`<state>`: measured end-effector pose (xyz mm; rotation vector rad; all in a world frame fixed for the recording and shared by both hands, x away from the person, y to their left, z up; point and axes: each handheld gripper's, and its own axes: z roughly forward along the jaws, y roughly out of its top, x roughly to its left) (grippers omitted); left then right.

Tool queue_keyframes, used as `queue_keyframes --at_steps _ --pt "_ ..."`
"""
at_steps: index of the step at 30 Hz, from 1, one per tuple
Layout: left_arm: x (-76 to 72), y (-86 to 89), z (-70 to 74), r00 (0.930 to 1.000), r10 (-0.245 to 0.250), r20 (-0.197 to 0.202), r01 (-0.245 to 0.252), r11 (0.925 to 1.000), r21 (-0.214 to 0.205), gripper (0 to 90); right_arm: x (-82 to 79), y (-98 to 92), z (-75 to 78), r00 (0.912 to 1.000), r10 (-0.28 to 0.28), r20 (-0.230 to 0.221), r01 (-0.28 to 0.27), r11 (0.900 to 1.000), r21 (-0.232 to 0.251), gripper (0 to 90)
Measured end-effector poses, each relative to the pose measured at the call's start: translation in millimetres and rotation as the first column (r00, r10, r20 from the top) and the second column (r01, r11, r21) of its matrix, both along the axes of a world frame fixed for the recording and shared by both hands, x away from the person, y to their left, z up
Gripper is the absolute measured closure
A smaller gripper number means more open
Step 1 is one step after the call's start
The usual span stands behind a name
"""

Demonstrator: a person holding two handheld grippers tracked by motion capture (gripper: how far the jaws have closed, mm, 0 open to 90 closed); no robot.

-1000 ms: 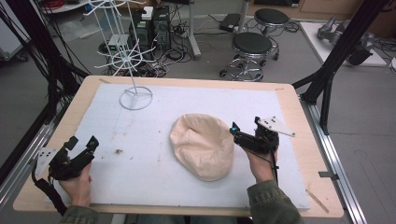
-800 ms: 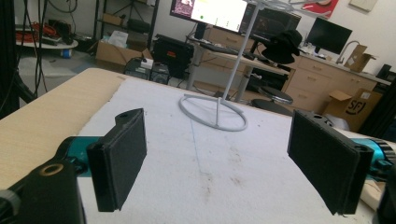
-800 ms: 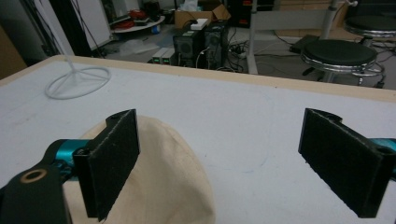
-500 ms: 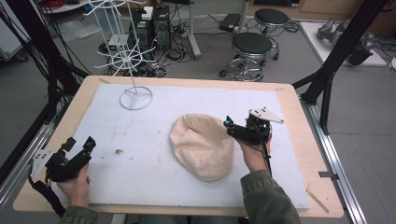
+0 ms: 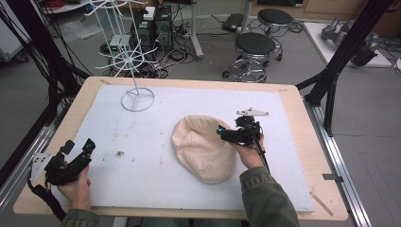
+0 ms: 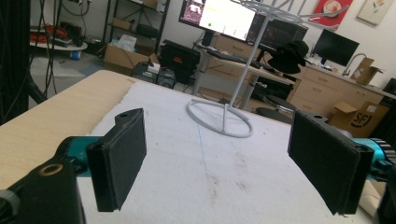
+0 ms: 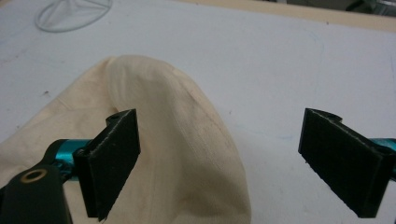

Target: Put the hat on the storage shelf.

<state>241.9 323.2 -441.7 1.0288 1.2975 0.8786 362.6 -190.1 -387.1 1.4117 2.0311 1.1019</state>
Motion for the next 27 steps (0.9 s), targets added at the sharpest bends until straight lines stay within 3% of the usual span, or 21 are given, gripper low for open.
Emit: queue_keyframes --at_steps 6,8,10,12,13,21,25,27 --pt "0.4 0.7 -0.9 0.9996 0.023 -0.014 -0.023 0.9997 -0.002 19.8 1.0 1.7 -4.4 0.9985 -0.019 -0.051 0.017 0.9994 -0.030 11.8" --pt "0.5 1.2 -1.5 0.9993 0.030 -0.022 -0.030 0.9995 -0.007 19.8 2.0 3.0 -7.3 0.9963 -0.018 -0.084 0.015 0.9993 -0.034 11.8" --pt "0.4 1.6 -1.5 0.9993 0.033 -0.018 -0.033 0.9994 -0.012 19.8 4.2 4.4 -12.6 0.9886 -0.030 -0.148 0.023 0.9986 -0.048 12.1" --pt "-0.1 2.0 -1.4 0.9992 0.036 -0.017 -0.036 0.9993 -0.012 19.8 4.9 4.5 -13.9 0.9863 -0.035 -0.161 0.026 0.9982 -0.054 12.0" --pt "-0.3 2.7 -1.4 0.9992 0.035 -0.017 -0.035 0.9993 -0.015 19.8 7.4 5.7 -19.7 0.9753 -0.059 -0.213 0.041 0.9954 -0.086 12.1" --pt "0.1 3.2 -1.6 0.9988 0.045 -0.020 -0.045 0.9988 -0.017 19.8 8.8 9.1 -28.3 0.9529 -0.058 -0.298 0.026 0.9936 -0.110 12.1" --pt "0.4 3.0 -1.7 0.9990 0.039 -0.020 -0.039 0.9990 -0.019 19.9 10.3 8.8 -33.0 0.9275 -0.079 -0.366 0.031 0.9904 -0.134 16.7" --pt "1.6 2.9 -2.3 0.9995 0.021 -0.023 -0.021 0.9995 -0.024 20.1 11.8 7.6 -34.7 0.9102 -0.103 -0.401 0.063 0.9918 -0.111 17.2"
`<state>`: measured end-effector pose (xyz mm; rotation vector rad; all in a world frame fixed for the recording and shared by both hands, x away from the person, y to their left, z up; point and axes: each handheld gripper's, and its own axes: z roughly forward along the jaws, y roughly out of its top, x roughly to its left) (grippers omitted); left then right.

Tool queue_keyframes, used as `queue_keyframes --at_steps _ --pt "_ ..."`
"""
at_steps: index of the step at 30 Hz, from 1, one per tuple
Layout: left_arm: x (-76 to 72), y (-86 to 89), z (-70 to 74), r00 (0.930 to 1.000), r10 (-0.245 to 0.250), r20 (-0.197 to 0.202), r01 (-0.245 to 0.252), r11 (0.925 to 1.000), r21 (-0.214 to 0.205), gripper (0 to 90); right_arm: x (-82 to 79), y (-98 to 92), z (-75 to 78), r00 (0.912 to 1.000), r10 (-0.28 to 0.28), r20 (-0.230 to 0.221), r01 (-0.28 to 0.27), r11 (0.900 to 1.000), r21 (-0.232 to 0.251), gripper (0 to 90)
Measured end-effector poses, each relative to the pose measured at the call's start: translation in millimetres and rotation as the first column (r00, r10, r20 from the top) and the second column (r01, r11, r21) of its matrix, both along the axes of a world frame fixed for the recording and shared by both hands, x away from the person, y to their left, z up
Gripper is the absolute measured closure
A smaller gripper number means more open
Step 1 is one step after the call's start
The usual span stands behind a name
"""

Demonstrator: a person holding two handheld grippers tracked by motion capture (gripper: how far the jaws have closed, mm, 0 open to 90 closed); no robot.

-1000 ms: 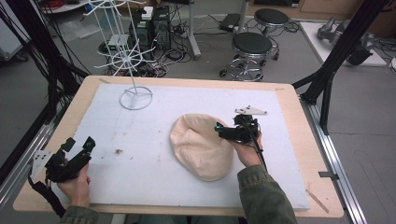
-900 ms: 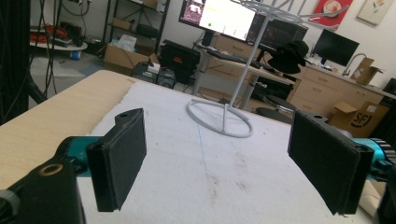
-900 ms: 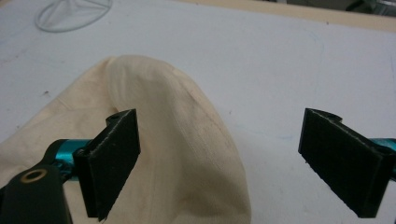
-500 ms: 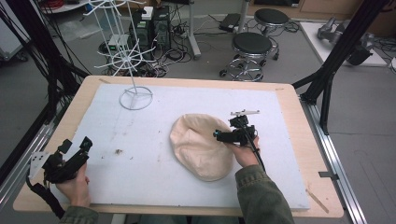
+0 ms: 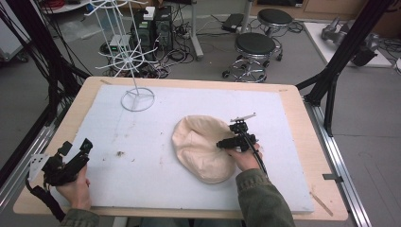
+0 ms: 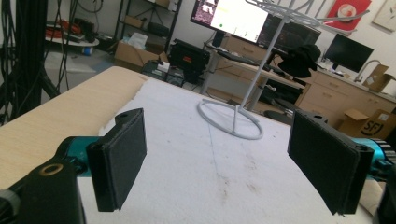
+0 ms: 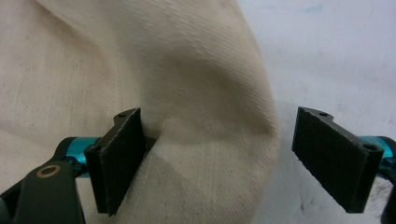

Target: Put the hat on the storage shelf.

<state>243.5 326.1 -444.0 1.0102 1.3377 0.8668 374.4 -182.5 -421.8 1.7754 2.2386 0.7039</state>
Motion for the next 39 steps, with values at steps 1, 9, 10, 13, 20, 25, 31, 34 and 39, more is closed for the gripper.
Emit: queue_keyframes --at_steps 1,9,10,13,20,25,31,34,39 --pt "0.5 -0.2 -0.1 1.0000 -0.003 0.000 0.003 1.0000 -0.002 20.5 0.4 -0.6 -0.8 1.0000 -0.005 -0.004 0.005 1.0000 0.007 18.2" --pt "0.5 -0.7 0.1 1.0000 -0.006 0.002 0.006 1.0000 -0.002 20.8 -7.1 20.0 -2.0 0.9990 0.037 0.024 -0.035 0.9947 -0.096 32.5" --pt "0.9 -0.9 -0.1 1.0000 -0.007 0.000 0.007 1.0000 -0.005 20.8 -8.2 22.8 -2.5 0.9978 0.054 0.038 -0.049 0.9911 -0.124 34.6" --pt "1.8 -1.2 -0.6 0.9999 -0.014 -0.004 0.014 0.9999 -0.005 20.8 -11.5 26.6 -1.7 0.9971 0.061 0.046 -0.055 0.9920 -0.114 46.2" --pt "2.4 -1.9 -0.5 0.9999 -0.016 -0.001 0.016 0.9999 -0.005 20.8 -10.2 22.0 3.2 0.9976 0.065 0.025 -0.063 0.9956 -0.070 72.7" --pt "3.5 -2.0 -0.9 0.9998 -0.021 -0.001 0.021 0.9997 -0.009 20.8 -6.3 10.2 5.8 0.9989 0.043 -0.020 -0.042 0.9980 0.047 75.9" --pt "4.1 -2.6 -0.9 0.9997 -0.024 -0.002 0.024 0.9997 -0.008 20.8 -6.3 3.9 5.1 0.9994 0.034 -0.002 -0.034 0.9878 0.152 76.9" --pt "3.5 -2.2 -0.7 0.9998 -0.021 0.002 0.021 0.9997 -0.010 20.8 -8.0 6.8 6.5 0.9986 0.042 0.032 -0.046 0.9880 0.147 77.1" --pt "4.2 -1.7 -1.4 0.9997 -0.025 -0.003 0.025 0.9996 -0.013 20.8 -10.6 9.6 9.8 0.9949 0.063 0.079 -0.074 0.9876 0.139 77.1"
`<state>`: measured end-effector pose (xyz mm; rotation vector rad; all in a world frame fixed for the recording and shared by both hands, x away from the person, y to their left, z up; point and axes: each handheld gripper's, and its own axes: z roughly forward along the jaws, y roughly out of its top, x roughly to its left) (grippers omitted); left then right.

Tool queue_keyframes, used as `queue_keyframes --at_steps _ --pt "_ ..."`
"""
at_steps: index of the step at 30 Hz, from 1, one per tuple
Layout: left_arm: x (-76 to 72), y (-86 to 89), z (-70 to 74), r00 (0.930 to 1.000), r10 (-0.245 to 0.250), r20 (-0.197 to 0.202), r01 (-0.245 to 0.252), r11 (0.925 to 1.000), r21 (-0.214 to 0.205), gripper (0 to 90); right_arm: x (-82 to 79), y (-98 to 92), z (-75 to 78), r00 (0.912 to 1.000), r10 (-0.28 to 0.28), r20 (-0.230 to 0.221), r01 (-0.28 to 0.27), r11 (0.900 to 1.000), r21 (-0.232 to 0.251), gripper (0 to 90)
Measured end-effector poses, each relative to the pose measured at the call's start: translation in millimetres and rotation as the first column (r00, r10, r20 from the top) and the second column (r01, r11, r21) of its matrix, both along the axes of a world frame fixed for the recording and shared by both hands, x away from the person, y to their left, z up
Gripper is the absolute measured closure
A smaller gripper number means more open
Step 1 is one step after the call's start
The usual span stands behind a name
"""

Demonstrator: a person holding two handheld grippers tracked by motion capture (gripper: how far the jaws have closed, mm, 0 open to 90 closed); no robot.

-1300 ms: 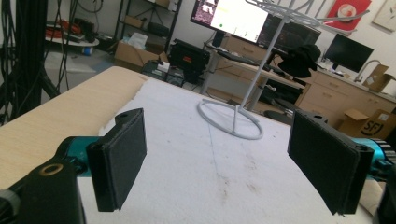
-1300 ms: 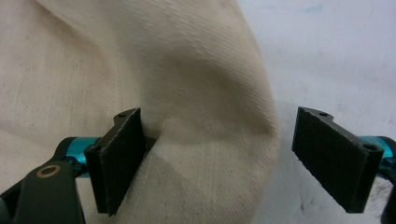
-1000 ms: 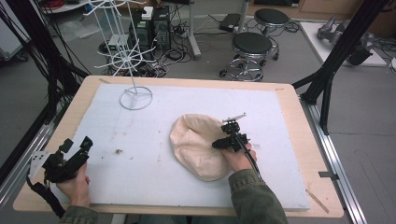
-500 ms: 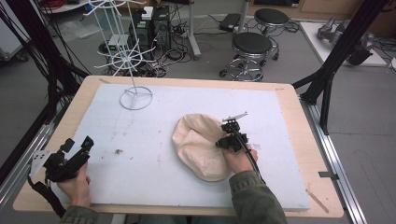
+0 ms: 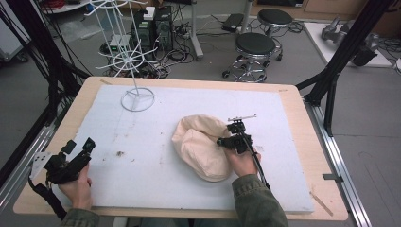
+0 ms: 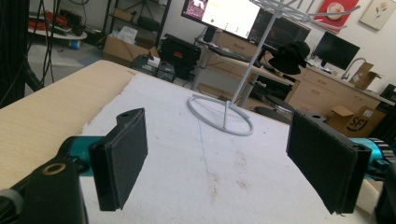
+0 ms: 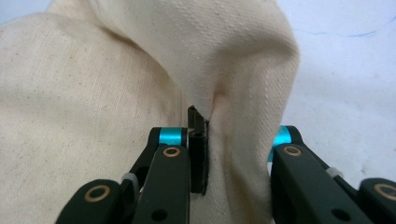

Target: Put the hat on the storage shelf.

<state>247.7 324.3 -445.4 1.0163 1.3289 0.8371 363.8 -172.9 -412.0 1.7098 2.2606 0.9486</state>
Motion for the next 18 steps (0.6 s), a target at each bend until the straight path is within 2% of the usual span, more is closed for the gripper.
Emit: queue_keyframes --at_steps 4,11,15,18 --pt "-0.2 -0.9 0.3 1.0000 -0.002 0.001 0.002 1.0000 0.006 20.8 -2.3 -0.1 3.9 0.9995 0.004 0.032 -0.004 0.9998 0.017 77.2" --pt "-0.1 -0.9 0.3 1.0000 -0.001 0.003 0.001 1.0000 0.005 20.8 -7.6 -1.8 13.1 0.9960 0.031 0.083 -0.039 0.9951 0.091 77.0" --pt "-0.3 -0.7 0.3 1.0000 -0.001 0.002 0.001 1.0000 0.005 20.8 -9.6 -3.5 17.0 0.9916 0.036 0.124 -0.050 0.9932 0.105 76.9" --pt "0.0 -1.0 0.2 1.0000 -0.003 0.002 0.003 1.0000 0.005 20.8 -12.4 -4.1 21.5 0.9848 0.036 0.170 -0.057 0.9910 0.121 76.9"
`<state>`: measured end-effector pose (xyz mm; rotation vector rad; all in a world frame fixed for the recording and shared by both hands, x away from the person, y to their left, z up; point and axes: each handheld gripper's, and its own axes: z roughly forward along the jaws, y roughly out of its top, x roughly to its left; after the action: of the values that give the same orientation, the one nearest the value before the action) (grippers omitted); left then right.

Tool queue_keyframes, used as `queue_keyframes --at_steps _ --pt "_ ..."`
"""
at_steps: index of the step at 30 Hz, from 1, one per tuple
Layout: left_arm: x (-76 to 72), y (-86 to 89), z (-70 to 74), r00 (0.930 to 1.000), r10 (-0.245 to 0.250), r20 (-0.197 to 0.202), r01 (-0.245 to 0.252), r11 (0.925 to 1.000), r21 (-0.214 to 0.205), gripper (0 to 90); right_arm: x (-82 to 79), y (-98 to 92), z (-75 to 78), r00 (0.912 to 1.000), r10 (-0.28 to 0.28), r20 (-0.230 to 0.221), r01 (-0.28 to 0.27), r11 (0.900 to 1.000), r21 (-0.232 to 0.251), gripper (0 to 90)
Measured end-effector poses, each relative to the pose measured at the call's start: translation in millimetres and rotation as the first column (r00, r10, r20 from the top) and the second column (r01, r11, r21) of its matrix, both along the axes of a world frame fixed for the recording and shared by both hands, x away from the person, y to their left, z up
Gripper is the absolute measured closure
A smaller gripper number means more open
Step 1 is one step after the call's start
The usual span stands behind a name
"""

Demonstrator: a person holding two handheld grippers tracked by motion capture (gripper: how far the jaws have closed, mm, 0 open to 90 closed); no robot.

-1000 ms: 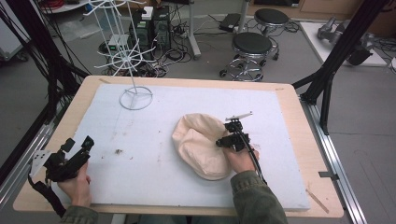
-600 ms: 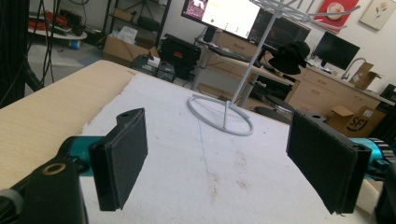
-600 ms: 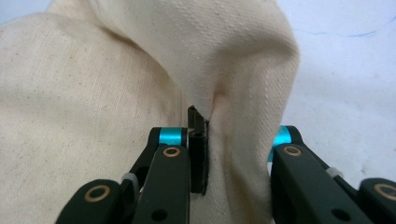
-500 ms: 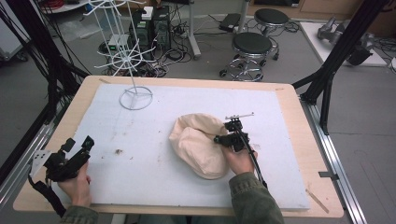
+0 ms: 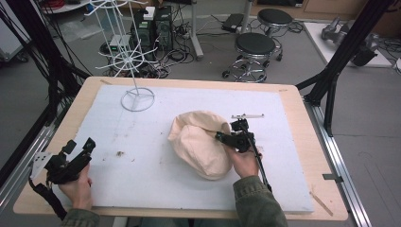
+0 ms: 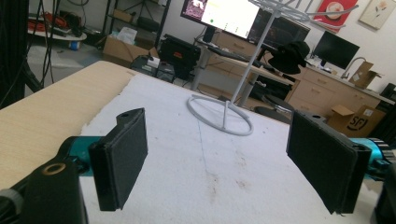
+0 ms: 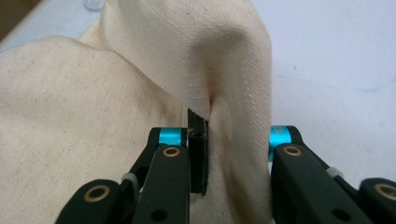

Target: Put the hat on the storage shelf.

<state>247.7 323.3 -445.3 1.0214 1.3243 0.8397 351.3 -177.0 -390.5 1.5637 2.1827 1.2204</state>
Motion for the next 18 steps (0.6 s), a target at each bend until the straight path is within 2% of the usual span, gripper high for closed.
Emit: queue_keyframes --at_steps 5,9,18 --pt "0.3 -0.4 0.0 1.0000 -0.004 -0.001 0.004 1.0000 -0.001 20.8 -5.9 -0.8 8.0 0.9954 0.008 0.096 -0.011 0.9997 0.023 76.8" --pt "0.5 -0.6 -0.2 1.0000 -0.008 -0.002 0.008 1.0000 -0.005 20.8 -11.6 0.2 14.1 0.9838 -0.005 0.179 0.002 0.9999 0.017 76.7" --pt "1.5 -1.2 -0.4 0.9999 -0.011 -0.001 0.011 0.9999 -0.002 20.8 -19.5 -1.5 23.6 0.9571 -0.030 0.288 0.011 0.9977 0.067 76.7"
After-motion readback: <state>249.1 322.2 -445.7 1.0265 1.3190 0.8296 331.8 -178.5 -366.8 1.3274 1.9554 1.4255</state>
